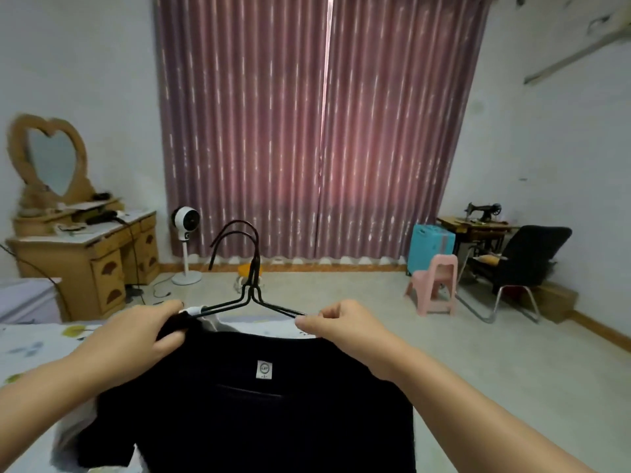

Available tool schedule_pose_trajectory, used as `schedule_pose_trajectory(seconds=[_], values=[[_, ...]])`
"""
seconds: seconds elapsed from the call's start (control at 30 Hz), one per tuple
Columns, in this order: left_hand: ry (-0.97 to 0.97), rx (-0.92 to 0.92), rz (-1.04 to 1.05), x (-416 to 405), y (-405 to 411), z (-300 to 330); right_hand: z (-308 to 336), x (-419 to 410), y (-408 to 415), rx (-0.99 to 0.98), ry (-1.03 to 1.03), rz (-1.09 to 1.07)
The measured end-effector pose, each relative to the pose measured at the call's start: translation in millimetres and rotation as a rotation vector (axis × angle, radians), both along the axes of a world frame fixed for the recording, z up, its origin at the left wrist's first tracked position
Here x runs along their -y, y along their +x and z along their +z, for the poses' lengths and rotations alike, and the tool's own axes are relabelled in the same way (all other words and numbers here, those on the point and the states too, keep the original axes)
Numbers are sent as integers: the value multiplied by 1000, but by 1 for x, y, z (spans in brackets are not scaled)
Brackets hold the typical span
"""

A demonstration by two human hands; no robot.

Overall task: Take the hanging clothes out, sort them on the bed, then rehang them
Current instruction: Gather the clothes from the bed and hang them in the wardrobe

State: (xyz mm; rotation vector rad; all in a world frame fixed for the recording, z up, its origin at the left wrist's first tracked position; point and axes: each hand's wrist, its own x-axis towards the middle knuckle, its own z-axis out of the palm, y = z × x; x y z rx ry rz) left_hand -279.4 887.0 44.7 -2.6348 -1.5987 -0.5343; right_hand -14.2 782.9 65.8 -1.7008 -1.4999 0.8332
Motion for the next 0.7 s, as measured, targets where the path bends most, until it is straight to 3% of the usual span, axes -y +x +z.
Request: schedule_pose_trajectory(seconds=[0.1, 0.2, 0.37, 0.43, 0.6, 0.7], values=[[-129, -82, 48, 27, -9, 22, 22, 25, -17, -103, -29, 18], [-180, -40, 87, 58, -13, 38, 35, 45, -30, 0, -2, 7], [-264, 312, 101, 116, 2, 62, 51, 83, -40, 53, 6, 42], [-267, 537, 142, 141, 13, 67, 54, 100, -41, 42, 6, 72], [-75, 973, 133, 208, 32, 76, 56, 148, -40, -23, -18, 141], [239, 1002, 315, 247, 38, 75, 55, 175, -44, -52, -39, 185]])
